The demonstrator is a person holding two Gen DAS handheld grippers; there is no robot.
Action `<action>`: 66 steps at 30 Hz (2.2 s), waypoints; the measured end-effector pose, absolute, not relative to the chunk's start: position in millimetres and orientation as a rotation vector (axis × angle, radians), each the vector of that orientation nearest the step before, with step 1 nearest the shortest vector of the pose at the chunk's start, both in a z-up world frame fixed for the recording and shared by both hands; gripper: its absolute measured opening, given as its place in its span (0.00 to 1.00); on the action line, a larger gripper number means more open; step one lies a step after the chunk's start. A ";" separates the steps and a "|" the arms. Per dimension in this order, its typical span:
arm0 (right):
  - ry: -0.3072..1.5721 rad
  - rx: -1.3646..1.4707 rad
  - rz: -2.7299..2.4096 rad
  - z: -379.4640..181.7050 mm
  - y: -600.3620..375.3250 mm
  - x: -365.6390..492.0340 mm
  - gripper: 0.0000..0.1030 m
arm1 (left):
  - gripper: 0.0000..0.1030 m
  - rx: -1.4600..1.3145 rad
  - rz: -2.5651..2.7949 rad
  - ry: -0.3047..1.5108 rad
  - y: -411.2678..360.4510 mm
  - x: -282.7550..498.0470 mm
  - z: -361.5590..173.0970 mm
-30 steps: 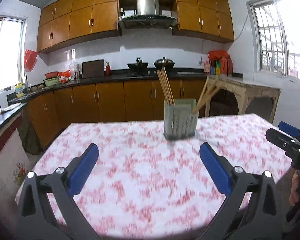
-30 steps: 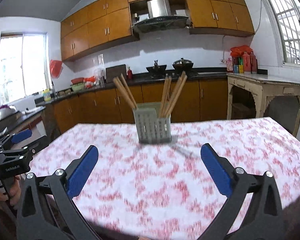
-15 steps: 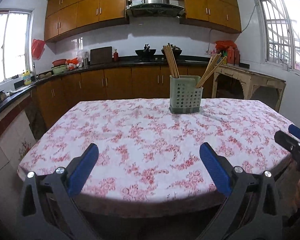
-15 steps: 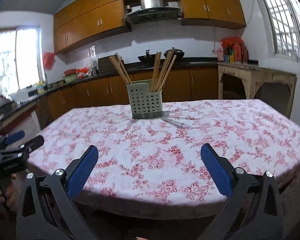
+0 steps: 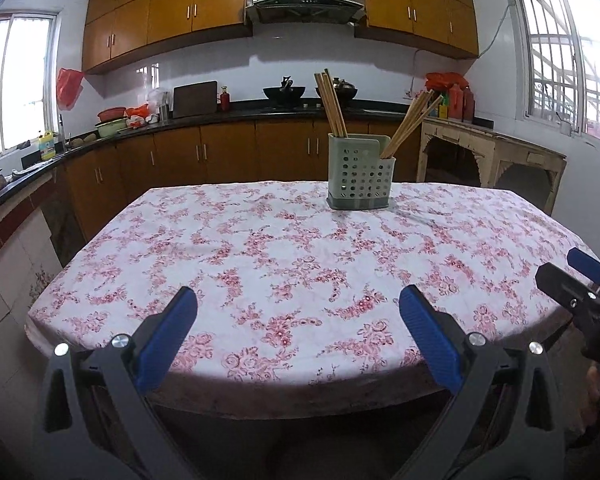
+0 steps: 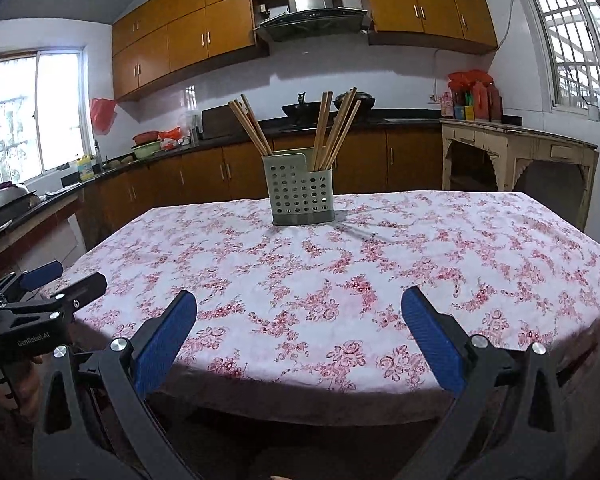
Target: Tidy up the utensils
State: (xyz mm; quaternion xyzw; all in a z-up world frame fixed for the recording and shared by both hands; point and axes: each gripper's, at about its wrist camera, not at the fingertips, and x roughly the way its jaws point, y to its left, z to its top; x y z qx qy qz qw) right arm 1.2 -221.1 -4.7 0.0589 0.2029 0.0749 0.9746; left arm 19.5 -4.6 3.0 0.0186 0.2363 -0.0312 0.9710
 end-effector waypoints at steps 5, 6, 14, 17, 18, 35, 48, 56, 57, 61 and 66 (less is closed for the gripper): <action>0.408 0.131 0.141 -6.3 -220.8 -1.6 0.98 | 0.96 0.037 -0.064 0.478 -6.1 19.0 2.7; 0.405 0.133 0.136 -5.9 -220.8 -2.3 0.98 | 0.96 0.034 -0.062 0.478 -5.9 18.9 2.6; 0.391 0.141 0.125 -1.9 -222.0 -2.5 0.98 | 0.96 0.025 -0.071 0.476 -7.8 18.5 2.3; 0.390 0.143 0.126 -2.2 -222.4 -2.7 0.98 | 0.96 0.027 -0.074 0.476 -9.2 17.7 1.7; 0.391 0.142 0.126 -2.2 -222.4 -2.6 0.98 | 0.96 0.028 -0.073 0.477 -9.5 17.5 1.5; 0.400 0.155 0.124 -3.9 -224.4 -2.2 0.98 | 0.96 0.029 -0.074 0.465 -12.5 16.1 3.9; 0.400 0.155 0.124 -4.0 -223.8 -1.9 0.98 | 0.96 0.030 -0.072 0.464 -12.3 15.7 5.2; 0.400 0.155 0.123 -3.8 -223.9 -1.8 0.98 | 0.96 0.030 -0.072 0.463 -12.0 15.4 5.0; 0.400 0.156 0.123 -3.9 -223.9 -1.8 0.98 | 0.96 0.030 -0.073 0.463 -11.9 15.4 4.8; 0.400 0.155 0.124 -3.7 -224.0 -1.9 0.98 | 0.96 0.030 -0.072 0.463 -11.9 15.4 4.7; 0.401 0.155 0.124 -3.8 -223.8 -1.8 0.98 | 0.96 0.031 -0.072 0.463 -11.9 15.3 4.6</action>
